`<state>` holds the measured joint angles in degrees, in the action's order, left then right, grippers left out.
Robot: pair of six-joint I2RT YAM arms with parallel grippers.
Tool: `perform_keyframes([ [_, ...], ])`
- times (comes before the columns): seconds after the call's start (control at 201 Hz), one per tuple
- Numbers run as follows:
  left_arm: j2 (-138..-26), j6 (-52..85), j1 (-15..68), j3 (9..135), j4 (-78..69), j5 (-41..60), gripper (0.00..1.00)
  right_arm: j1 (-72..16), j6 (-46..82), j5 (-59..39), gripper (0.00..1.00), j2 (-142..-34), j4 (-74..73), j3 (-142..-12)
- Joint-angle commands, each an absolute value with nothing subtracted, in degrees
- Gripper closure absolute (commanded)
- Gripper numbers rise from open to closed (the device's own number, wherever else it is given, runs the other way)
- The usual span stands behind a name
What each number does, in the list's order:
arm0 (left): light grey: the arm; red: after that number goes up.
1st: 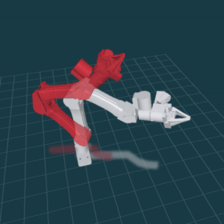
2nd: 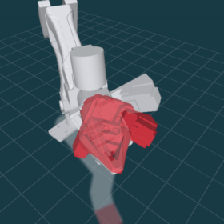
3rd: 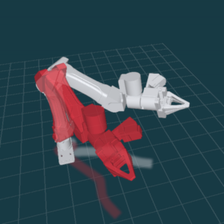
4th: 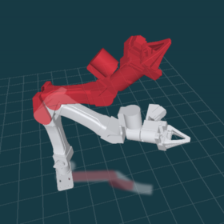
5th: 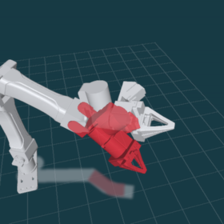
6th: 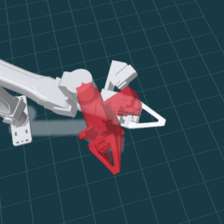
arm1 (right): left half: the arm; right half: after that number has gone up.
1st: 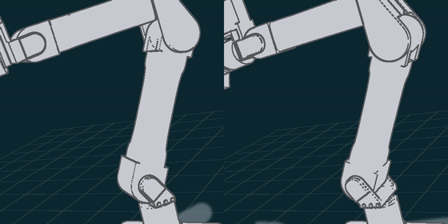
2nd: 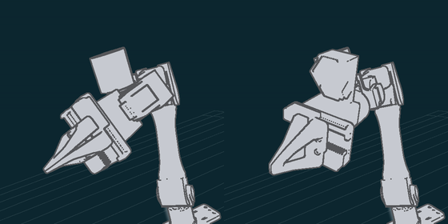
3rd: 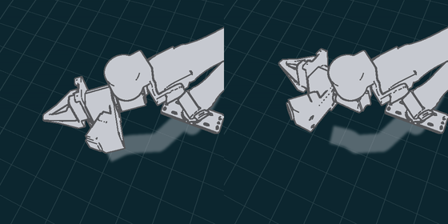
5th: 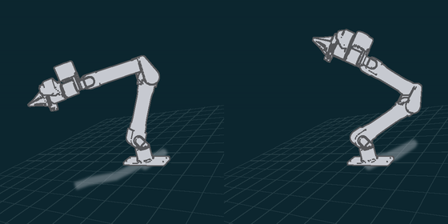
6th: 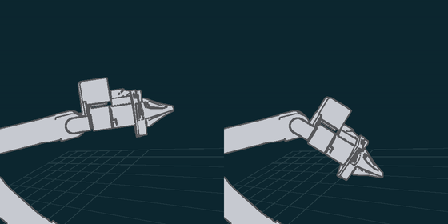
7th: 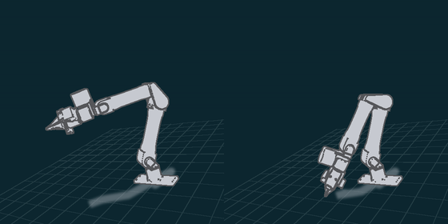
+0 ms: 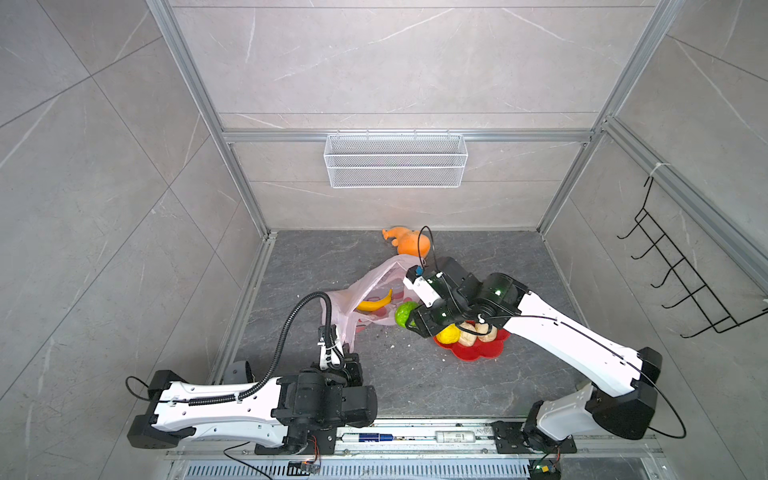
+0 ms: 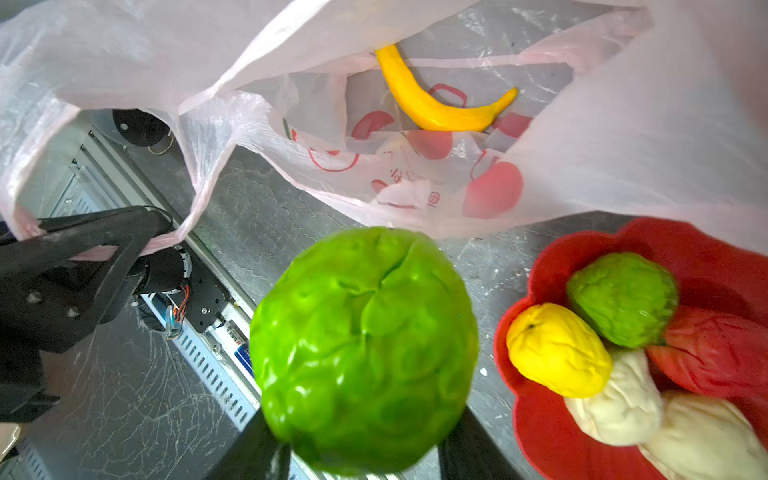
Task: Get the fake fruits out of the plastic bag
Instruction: 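Carry the green fruit over the red plate with the right gripper, then lower the green fruit onto the red plate and open the right gripper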
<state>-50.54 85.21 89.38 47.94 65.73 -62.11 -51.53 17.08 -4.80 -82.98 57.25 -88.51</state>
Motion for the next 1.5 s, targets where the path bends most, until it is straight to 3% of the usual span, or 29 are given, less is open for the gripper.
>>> perform_keyframes([
  [0.0,-50.5,86.94,89.72,50.18,68.35,-65.31,1.0,-48.79,18.43,-0.44,0.69,-79.21,59.63,-85.39],
  [0.548,-49.75,91.83,89.74,52.88,76.13,-67.07,1.0,-35.99,19.37,6.31,0.7,-72.77,54.85,-69.11],
  [1.11,-50.17,91.98,89.73,53.43,76.38,-66.45,1.0,-17.46,20.46,9.3,0.7,-77.98,45.73,-61.3],
  [1.499,-50.25,91.75,89.71,53.52,76.11,-66.01,1.0,-13.37,19.69,8.66,0.69,-83.88,41.45,-59.7],
])
